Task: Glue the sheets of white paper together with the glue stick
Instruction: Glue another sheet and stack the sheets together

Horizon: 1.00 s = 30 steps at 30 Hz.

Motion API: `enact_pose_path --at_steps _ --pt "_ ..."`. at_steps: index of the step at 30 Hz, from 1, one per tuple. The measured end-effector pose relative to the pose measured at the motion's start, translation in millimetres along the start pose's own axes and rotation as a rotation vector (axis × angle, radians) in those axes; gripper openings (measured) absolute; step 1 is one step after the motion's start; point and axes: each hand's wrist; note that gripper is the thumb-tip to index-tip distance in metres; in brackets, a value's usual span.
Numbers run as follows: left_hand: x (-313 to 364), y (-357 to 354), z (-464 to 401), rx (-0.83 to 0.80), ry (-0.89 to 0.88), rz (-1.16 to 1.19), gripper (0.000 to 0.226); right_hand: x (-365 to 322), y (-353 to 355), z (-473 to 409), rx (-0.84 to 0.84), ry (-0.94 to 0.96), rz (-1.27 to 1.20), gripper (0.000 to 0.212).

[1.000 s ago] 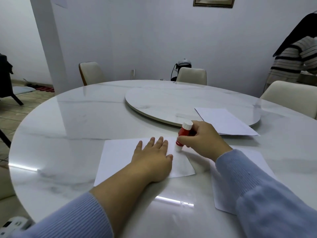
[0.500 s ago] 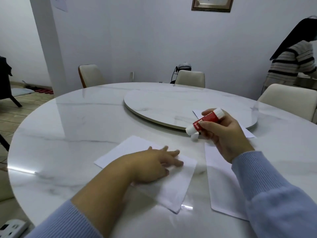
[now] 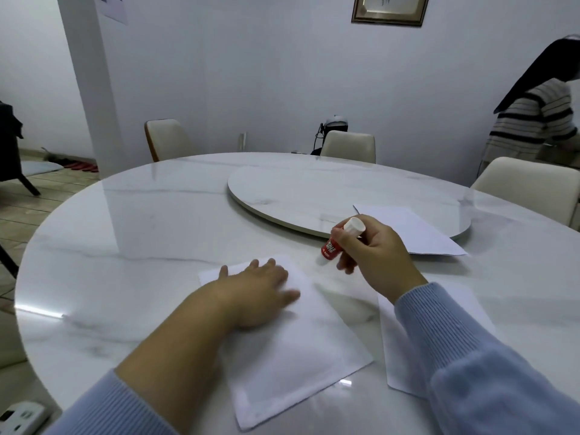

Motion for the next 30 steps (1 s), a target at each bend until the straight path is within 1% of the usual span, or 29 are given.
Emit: enact_pose_path --at_steps 1,2,3,5,7,11,14,18,20,21,22,24,27,30 --pt "1.1 -2.8 -1.9 0.052 0.001 0.035 0.045 0.0 -2.2 -1.3 -0.015 0.0 -0.015 0.01" --pt "2.7 -6.7 -2.9 0.091 0.012 0.049 0.045 -0.2 -5.0 -2.5 -0.033 0.002 -0.023 0.008" --pt "4.8 -11.5 -3.8 0.107 0.029 0.039 0.052 0.1 -8.3 -3.4 -0.053 0.005 -0.02 0.006" --pt "5.5 -21.7 -7.9 0.09 0.048 -0.036 0.065 2.7 -15.7 -4.1 -0.099 0.003 0.011 0.007" --pt "3.8 -25.9 -12.1 0.067 0.053 -0.072 0.067 7.4 -22.5 -3.6 -0.145 0.0 0.072 0.009" --pt "5.2 -24.4 -13.1 0.056 0.064 -0.071 0.069 16.6 -31.4 -3.6 -0.229 0.009 0.129 0.014" --pt "5.4 -24.7 -12.3 0.048 0.057 -0.08 0.068 19.5 -34.2 -4.3 -0.286 0.029 0.186 0.017" --pt "4.5 -23.3 -13.5 0.052 0.053 -0.075 0.061 8.2 -26.6 -4.7 -0.28 0.045 0.213 0.006" --pt "4.4 -22.8 -13.3 0.048 0.051 -0.074 0.06 -2.7 -15.8 -4.1 -0.268 0.061 0.269 0.005" --pt "4.3 -22.7 -12.9 0.045 0.05 -0.075 0.06 -7.7 -10.0 -3.4 -0.291 0.049 0.296 0.005" --pt "4.4 -22.6 -12.5 0.041 0.051 -0.077 0.06 -13.2 -4.4 -1.9 -0.334 0.021 0.312 0.007" --pt "4.5 -22.1 -12.6 0.038 0.055 -0.077 0.061 -23.4 5.7 1.4 -0.451 -0.051 0.319 0.017" --pt "4.9 -21.5 -13.3 0.04 0.061 -0.066 0.064 -33.4 16.1 3.9 -0.644 -0.153 0.298 0.015" --pt "4.7 -22.4 -12.3 0.04 0.054 -0.063 0.07 -39.1 23.1 4.5 -0.819 -0.269 0.29 0.017"
Point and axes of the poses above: each hand's wrist, its own z-axis away from the middle knuckle, its own y-axis out of the back of the hand, x = y × z, and after that the axes turned 8 degrees about x, right-handed
